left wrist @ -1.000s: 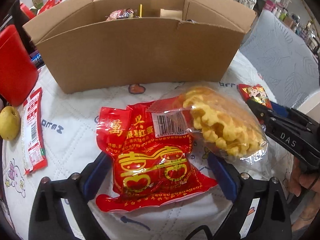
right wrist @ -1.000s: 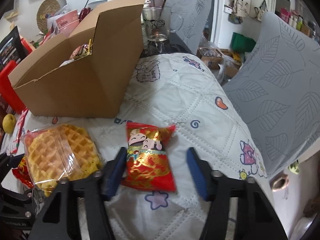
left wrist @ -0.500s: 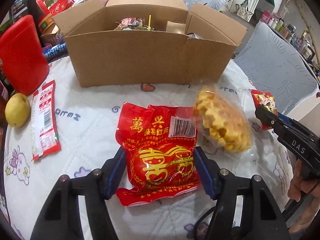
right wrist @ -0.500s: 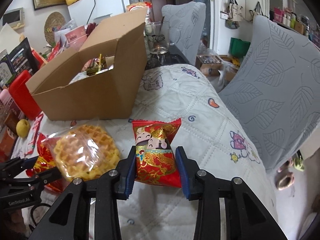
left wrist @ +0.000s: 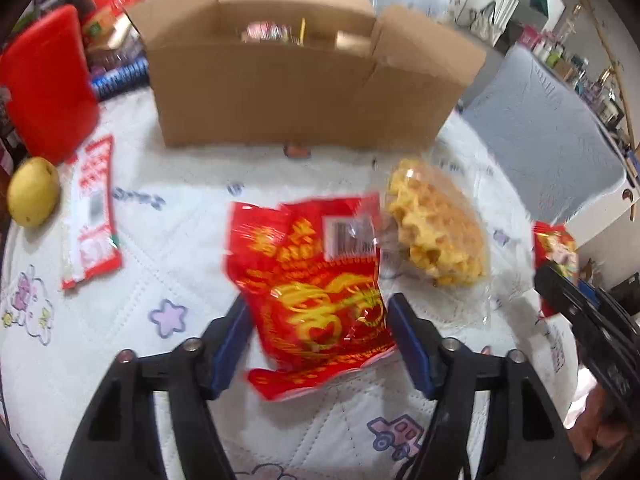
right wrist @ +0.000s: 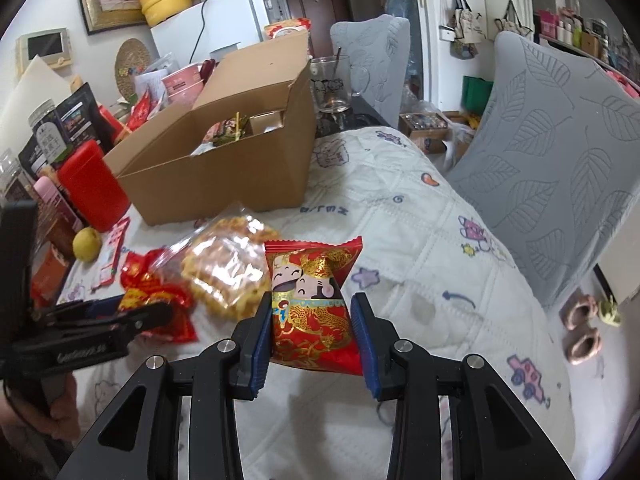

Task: Organize snacks
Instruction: 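Lift the large red bag with the left gripper while the right lifts the small red packet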

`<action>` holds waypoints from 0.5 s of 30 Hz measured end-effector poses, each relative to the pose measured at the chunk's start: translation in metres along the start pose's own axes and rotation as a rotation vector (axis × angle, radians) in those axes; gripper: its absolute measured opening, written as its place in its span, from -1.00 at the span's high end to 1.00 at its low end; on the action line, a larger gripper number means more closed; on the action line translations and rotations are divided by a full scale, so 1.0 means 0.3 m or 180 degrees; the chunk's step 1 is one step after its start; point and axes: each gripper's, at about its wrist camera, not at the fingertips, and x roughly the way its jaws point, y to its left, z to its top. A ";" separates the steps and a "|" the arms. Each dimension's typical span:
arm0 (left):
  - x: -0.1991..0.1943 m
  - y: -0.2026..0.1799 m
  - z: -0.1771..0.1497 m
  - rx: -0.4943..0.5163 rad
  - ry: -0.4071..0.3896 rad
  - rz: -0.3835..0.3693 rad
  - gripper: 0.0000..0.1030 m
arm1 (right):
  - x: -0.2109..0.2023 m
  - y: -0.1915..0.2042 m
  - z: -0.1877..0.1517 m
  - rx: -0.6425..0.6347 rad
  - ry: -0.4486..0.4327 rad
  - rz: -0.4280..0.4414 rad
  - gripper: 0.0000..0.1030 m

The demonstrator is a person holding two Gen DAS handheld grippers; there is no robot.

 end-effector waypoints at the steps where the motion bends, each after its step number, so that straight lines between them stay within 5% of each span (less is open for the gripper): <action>1: 0.005 -0.015 0.001 0.0068 -0.0053 0.0045 -0.46 | -0.004 0.005 -0.009 -0.0002 0.0009 0.0005 0.28; 8: 0.046 -0.072 -0.005 0.0293 -0.0209 0.0292 -0.53 | -0.010 0.013 -0.062 0.0084 0.0102 0.0055 0.28; 15: 0.016 -0.053 -0.010 0.0267 -0.0397 0.0182 -0.27 | -0.024 0.015 -0.080 0.0096 0.0098 0.0054 0.28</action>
